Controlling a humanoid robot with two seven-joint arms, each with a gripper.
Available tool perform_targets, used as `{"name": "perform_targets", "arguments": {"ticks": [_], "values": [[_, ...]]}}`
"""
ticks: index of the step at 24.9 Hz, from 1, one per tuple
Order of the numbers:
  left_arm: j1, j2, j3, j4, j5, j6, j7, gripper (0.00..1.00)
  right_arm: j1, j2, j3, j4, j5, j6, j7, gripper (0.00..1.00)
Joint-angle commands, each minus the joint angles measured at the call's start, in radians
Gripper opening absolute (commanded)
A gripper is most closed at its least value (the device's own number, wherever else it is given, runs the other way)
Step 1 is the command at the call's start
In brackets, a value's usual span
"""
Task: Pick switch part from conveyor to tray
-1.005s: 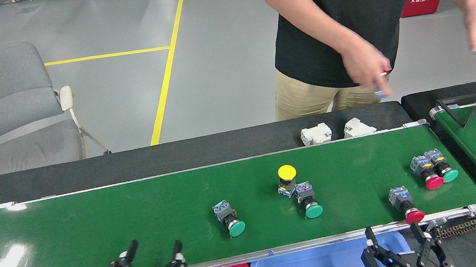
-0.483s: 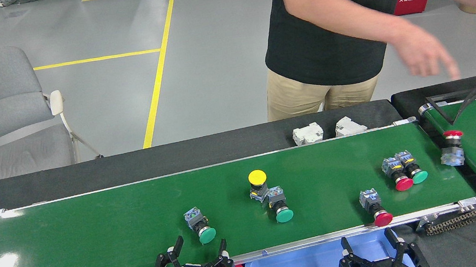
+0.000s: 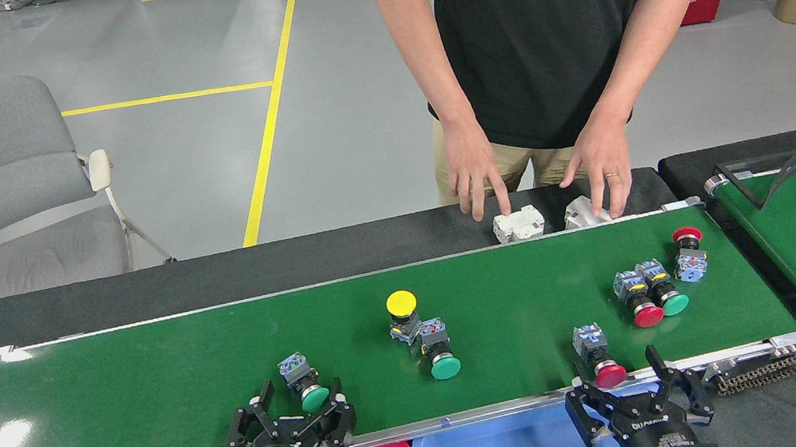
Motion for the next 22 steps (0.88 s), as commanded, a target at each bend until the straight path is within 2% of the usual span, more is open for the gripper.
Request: {"name": "perform_targets", "arguments": {"ticks": [1, 3, 7, 10, 12, 13, 14, 15, 16, 17, 19, 20, 21, 22], "values": [[-0.010, 0.007, 0.006, -0.006, 0.015, 0.008, 0.013, 0.31, -0.015, -0.012, 0.011, -0.001, 0.000, 0.005, 0.005, 0.27], [0.005, 0.013, 0.003, -0.013, 0.044, -0.001, 0.016, 0.20, -0.014, -0.022, 0.013, -0.003, -0.005, -0.003, 0.008, 0.14], [0.053, 0.024, 0.018, -0.065, 0.063, -0.138, 0.016, 0.07, -0.015, -0.049, 0.051, -0.010, -0.009, -0.054, 0.003, 0.04], [0.123, 0.041, 0.050, -0.177, 0.067, -0.297, 0.016, 0.07, -0.011, -0.052, 0.056, -0.053, -0.012, -0.204, 0.000, 0.02], [0.200, 0.048, 0.089, -0.266, 0.074, -0.457, 0.011, 0.15, -0.011, -0.051, 0.070, -0.087, -0.014, -0.338, 0.000, 0.02], [0.254, 0.051, 0.121, -0.312, 0.075, -0.570, 0.010, 0.19, -0.011, -0.048, 0.094, -0.098, -0.014, -0.399, 0.002, 0.02], [0.303, 0.050, 0.162, -0.350, 0.077, -0.693, 0.010, 0.30, -0.011, -0.049, 0.123, -0.109, -0.014, -0.445, 0.002, 0.02], [0.332, 0.041, 0.199, -0.359, 0.080, -0.794, 0.010, 0.47, -0.011, -0.051, 0.149, -0.118, -0.014, -0.469, 0.003, 0.02], [0.352, 0.031, 0.245, -0.358, 0.089, -0.794, 0.010, 0.78, -0.012, -0.054, 0.182, -0.121, -0.012, -0.486, 0.003, 0.02], [0.360, 0.013, 0.277, -0.358, 0.094, -0.794, 0.013, 1.00, -0.017, -0.054, 0.215, -0.121, -0.012, -0.494, 0.003, 0.03], [0.372, -0.007, 0.320, -0.358, 0.114, -0.794, 0.013, 1.00, -0.020, -0.052, 0.289, -0.121, -0.011, -0.494, 0.003, 0.17], [0.375, -0.008, 0.333, -0.358, 0.115, -0.794, 0.013, 1.00, -0.021, -0.052, 0.326, -0.119, -0.008, -0.492, 0.003, 0.46], [0.378, -0.010, 0.343, -0.358, 0.117, -0.794, 0.015, 1.00, -0.021, -0.049, 0.356, -0.116, -0.003, -0.485, 0.005, 0.84], [0.378, -0.013, 0.362, -0.358, 0.118, -0.794, 0.015, 1.00, -0.021, -0.048, 0.387, -0.110, 0.002, -0.486, 0.005, 0.98]]}}
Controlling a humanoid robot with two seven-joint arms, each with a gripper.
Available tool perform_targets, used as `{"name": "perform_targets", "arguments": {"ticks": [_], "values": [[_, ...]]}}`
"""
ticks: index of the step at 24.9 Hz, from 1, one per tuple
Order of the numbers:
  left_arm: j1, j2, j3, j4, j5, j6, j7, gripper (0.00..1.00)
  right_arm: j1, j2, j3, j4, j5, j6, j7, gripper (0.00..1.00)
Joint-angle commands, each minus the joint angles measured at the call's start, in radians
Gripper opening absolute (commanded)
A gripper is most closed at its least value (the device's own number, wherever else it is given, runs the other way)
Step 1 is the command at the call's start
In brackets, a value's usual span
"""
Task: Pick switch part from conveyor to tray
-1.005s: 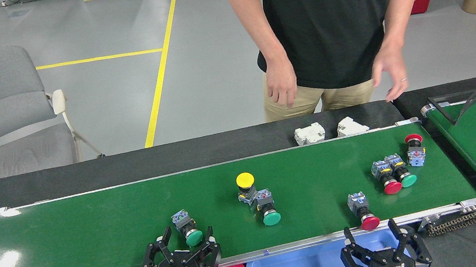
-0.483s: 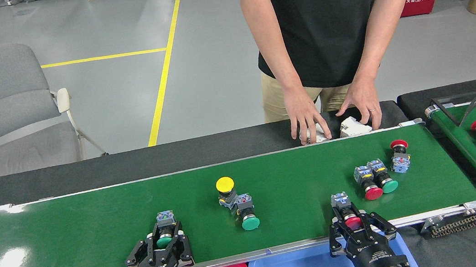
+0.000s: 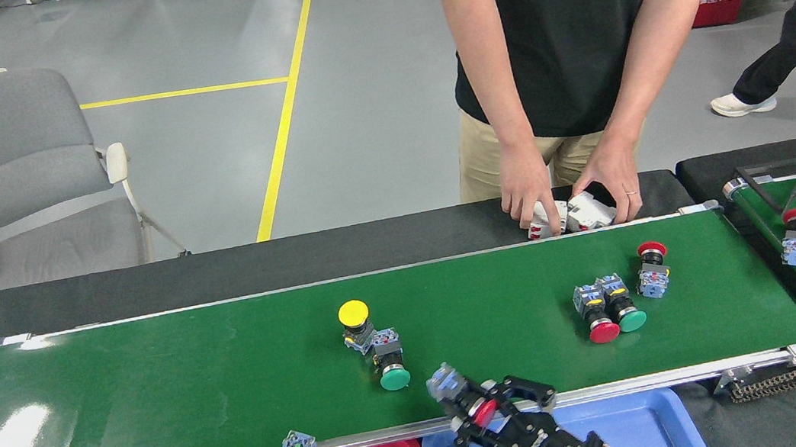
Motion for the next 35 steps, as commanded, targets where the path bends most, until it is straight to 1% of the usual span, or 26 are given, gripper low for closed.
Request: {"name": "perform_targets", "arguments": {"ticks": [1, 3, 4, 5, 6, 7, 8, 10, 11, 12, 14, 16, 18, 19, 21, 23, 25, 27, 30, 32, 35], "values": [[-0.001, -0.009, 0.043, -0.013, 0.007, -0.016, 0.008, 1.00, -0.013, 0.000, 0.048, 0.003, 0.005, -0.005, -0.006, 0.99], [-0.007, -0.039, 0.098, -0.012, 0.009, -0.016, 0.008, 1.00, -0.013, 0.005, 0.068, 0.011, 0.005, -0.008, -0.006, 0.99], [-0.010, -0.042, 0.123, -0.012, 0.009, 0.047, 0.011, 1.00, -0.013, 0.008, 0.069, 0.011, 0.005, -0.008, -0.006, 0.99], [-0.010, -0.040, 0.135, -0.012, 0.009, 0.152, 0.015, 1.00, -0.013, 0.009, 0.069, 0.011, 0.004, -0.008, -0.006, 0.99], [-0.010, -0.040, 0.144, -0.007, 0.009, 0.281, 0.026, 1.00, -0.012, 0.011, 0.066, 0.011, 0.004, -0.005, -0.006, 0.99], [-0.007, -0.040, 0.150, -0.004, 0.007, 0.371, 0.049, 1.00, -0.007, 0.014, 0.062, 0.000, 0.001, -0.002, -0.008, 0.99], [0.001, -0.039, 0.164, -0.003, 0.007, 0.406, 0.081, 1.00, -0.002, 0.014, 0.051, -0.020, -0.007, 0.007, -0.011, 0.99], [0.018, -0.035, 0.178, -0.004, 0.009, 0.400, 0.107, 1.00, 0.038, 0.011, -0.038, -0.075, -0.025, 0.086, -0.021, 0.98], [0.025, -0.034, 0.180, -0.004, 0.009, 0.397, 0.109, 1.00, 0.087, 0.014, -0.110, -0.098, -0.044, 0.161, -0.038, 0.98], [0.035, -0.034, 0.183, -0.009, 0.009, 0.385, 0.109, 1.00, 0.136, 0.026, -0.182, -0.101, -0.056, 0.243, -0.078, 0.98], [0.051, -0.034, 0.187, -0.009, 0.009, 0.350, 0.109, 1.00, 0.186, 0.029, -0.305, -0.099, -0.065, 0.369, -0.179, 0.98], [0.055, -0.031, 0.186, -0.009, 0.004, 0.334, 0.109, 1.00, 0.255, 0.029, -0.418, -0.099, -0.090, 0.423, -0.198, 0.98], [0.047, -0.005, 0.170, -0.009, -0.003, 0.330, 0.109, 1.00, 0.274, 0.029, -0.478, -0.093, -0.140, 0.432, -0.195, 0.98], [0.038, 0.014, 0.160, -0.009, -0.005, 0.330, 0.109, 1.00, 0.266, 0.035, -0.481, -0.084, -0.156, 0.440, -0.192, 0.98], [0.024, 0.041, 0.114, -0.010, -0.006, 0.330, 0.109, 1.00, 0.237, 0.032, -0.481, -0.081, -0.156, 0.454, -0.190, 0.98], [-0.001, 0.072, 0.065, -0.010, -0.017, 0.330, 0.109, 1.00, 0.188, 0.023, -0.466, -0.073, -0.134, 0.452, -0.170, 0.98], [-0.024, 0.090, 0.011, -0.010, -0.063, 0.333, 0.109, 1.00, 0.134, 0.009, -0.406, -0.043, -0.097, 0.451, -0.124, 0.98], [-0.037, 0.087, -0.040, -0.010, -0.105, 0.336, 0.109, 1.00, 0.054, -0.020, -0.348, 0.009, -0.087, 0.446, -0.089, 0.98], [-0.067, 0.086, -0.086, -0.009, -0.141, 0.343, 0.098, 1.00, -0.022, -0.052, -0.254, 0.080, -0.087, 0.440, -0.063, 0.98], [-0.090, 0.075, -0.138, -0.007, -0.183, 0.363, 0.095, 1.00, -0.074, -0.058, -0.211, 0.126, -0.088, 0.435, -0.038, 0.98], [-0.134, 0.064, -0.182, 0.007, -0.197, 0.405, 0.068, 1.00, -0.127, -0.048, -0.173, 0.174, -0.090, 0.389, -0.035, 0.98]]}}
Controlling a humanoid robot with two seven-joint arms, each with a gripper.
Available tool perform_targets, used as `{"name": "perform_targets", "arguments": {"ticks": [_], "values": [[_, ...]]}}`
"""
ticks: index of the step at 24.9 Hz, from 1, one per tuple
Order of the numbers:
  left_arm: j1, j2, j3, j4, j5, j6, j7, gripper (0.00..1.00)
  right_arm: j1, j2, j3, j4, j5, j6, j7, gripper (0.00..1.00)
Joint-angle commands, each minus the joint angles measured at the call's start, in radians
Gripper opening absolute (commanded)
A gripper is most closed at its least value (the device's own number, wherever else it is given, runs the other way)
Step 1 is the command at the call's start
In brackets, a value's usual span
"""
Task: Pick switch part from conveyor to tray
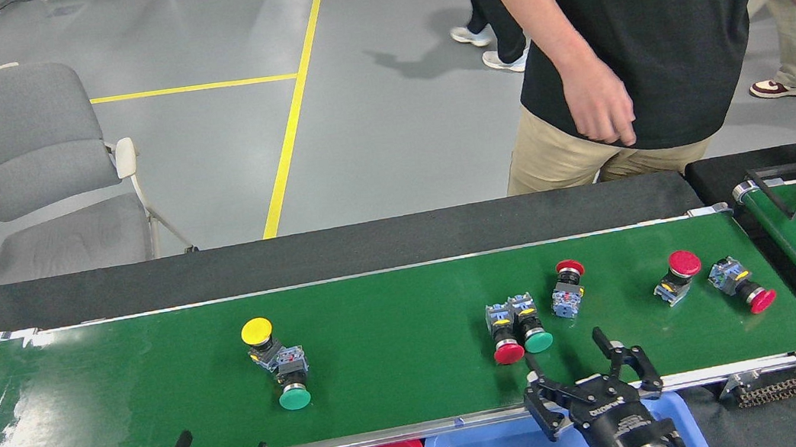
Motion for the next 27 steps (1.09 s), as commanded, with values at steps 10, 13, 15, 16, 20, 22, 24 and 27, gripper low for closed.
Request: {"name": "perform_targets", "arguments": {"ticks": [10, 13, 15, 16, 20, 22, 24, 27], "values": [[-0.178, 0.001, 0.020, 0.225, 0.006, 0.041, -0.086, 1.00, -0.178, 0.122, 0.094, 0.213, 0.001, -0.066, 0.027, 0.98], [-0.224, 0.000, 0.046, 0.278, 0.006, 0.053, -0.086, 0.97, -0.250, 0.177, 0.096, 0.320, 0.003, -0.052, 0.026, 0.93], [-0.256, 0.001, 0.050, 0.317, 0.006, 0.114, -0.086, 0.88, -0.278, 0.182, 0.104, 0.349, 0.006, -0.052, 0.024, 0.61], [-0.276, 0.001, 0.049, 0.338, 0.006, 0.150, -0.086, 0.80, -0.284, 0.178, 0.120, 0.351, 0.008, -0.052, 0.026, 0.37], [-0.295, 0.003, 0.054, 0.378, 0.012, 0.168, -0.078, 0.36, -0.292, 0.160, 0.153, 0.348, 0.003, -0.057, 0.029, 0.02], [-0.292, 0.006, 0.054, 0.380, 0.034, 0.165, -0.076, 0.25, -0.290, 0.160, 0.153, 0.337, 0.001, -0.058, 0.029, 0.02], [-0.269, 0.013, 0.052, 0.366, 0.072, 0.139, -0.070, 0.13, -0.281, 0.159, 0.154, 0.305, 0.000, -0.066, 0.021, 0.02], [-0.170, 0.039, 0.054, 0.202, 0.100, -0.036, -0.032, 0.12, -0.217, 0.120, 0.160, 0.174, 0.000, -0.144, 0.021, 0.02]]}}
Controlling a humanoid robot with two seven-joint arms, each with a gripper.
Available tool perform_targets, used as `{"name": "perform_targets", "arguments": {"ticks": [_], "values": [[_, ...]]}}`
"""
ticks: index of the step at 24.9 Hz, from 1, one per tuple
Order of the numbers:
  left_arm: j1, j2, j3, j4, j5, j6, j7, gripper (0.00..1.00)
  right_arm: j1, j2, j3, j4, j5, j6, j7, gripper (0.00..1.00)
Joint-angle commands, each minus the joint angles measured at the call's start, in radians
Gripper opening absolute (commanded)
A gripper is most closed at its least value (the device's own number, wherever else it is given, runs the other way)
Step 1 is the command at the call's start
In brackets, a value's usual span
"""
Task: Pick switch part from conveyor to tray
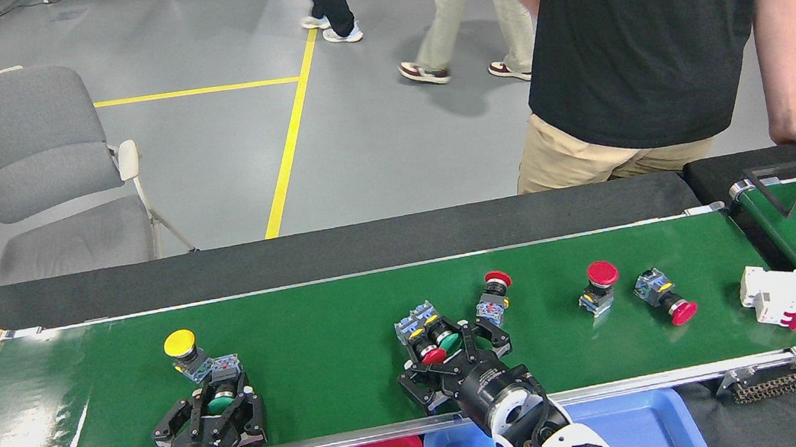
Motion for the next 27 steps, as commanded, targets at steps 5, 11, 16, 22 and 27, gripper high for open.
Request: {"name": "perform_targets", "arguments": {"ticks": [5, 11, 16, 22, 27], "values": [[0.236, 0.003, 0.129, -0.244, 0.039, -0.449, 0.032, 0.60, 0.169, -0.061, 0.084, -0.254, 0.003, -0.209, -0.006, 0.28], [0.280, -0.062, 0.203, -0.253, 0.054, -0.449, 0.032, 1.00, 0.195, -0.058, 0.171, -0.281, 0.003, -0.223, -0.009, 0.99], [0.290, -0.114, 0.336, -0.273, 0.057, -0.449, 0.033, 1.00, 0.211, -0.066, 0.151, -0.343, -0.006, -0.215, -0.009, 0.99], [0.297, -0.123, 0.437, -0.269, 0.090, -0.171, 0.035, 1.00, 0.510, -0.005, -0.224, -0.495, -0.026, -0.050, -0.132, 0.98], [0.274, -0.079, 0.460, -0.217, 0.088, -0.166, 0.033, 1.00, 0.563, -0.006, -0.433, -0.481, -0.029, 0.136, -0.197, 0.98]]}}
